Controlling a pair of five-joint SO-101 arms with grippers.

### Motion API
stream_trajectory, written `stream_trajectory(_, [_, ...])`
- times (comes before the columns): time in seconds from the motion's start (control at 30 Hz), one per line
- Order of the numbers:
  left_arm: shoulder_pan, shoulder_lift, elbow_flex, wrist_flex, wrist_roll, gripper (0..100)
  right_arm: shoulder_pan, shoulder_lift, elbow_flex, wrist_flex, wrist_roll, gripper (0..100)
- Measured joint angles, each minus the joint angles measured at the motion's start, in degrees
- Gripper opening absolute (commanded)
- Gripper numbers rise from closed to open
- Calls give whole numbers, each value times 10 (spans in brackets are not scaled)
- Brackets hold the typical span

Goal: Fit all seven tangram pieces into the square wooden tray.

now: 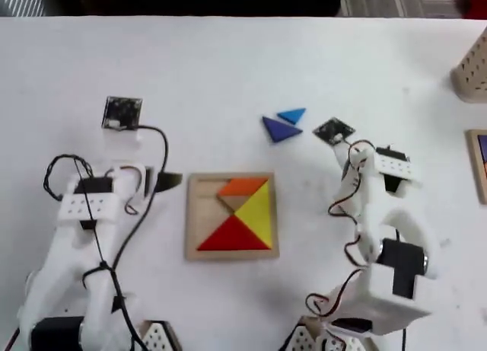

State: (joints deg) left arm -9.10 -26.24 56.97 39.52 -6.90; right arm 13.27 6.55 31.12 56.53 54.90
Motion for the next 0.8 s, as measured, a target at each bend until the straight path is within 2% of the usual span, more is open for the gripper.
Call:
stream_trajectory(0.07, [0,0,0,0,0,378,0,27,-32,29,18,193])
stream_trajectory(0.2, [0,0,0,0,0,378,9,51,-69,48,40,12])
stream_trajectory(0.57, [0,0,0,0,0,378,19,46,-76,55,43,19])
stream_trajectory(0.7, [0,0,0,0,0,378,14,-3,-75,105,7,19])
stream_trajectory(0.8, [0,0,0,0,0,378,-17,-65,-75,149,-33,19])
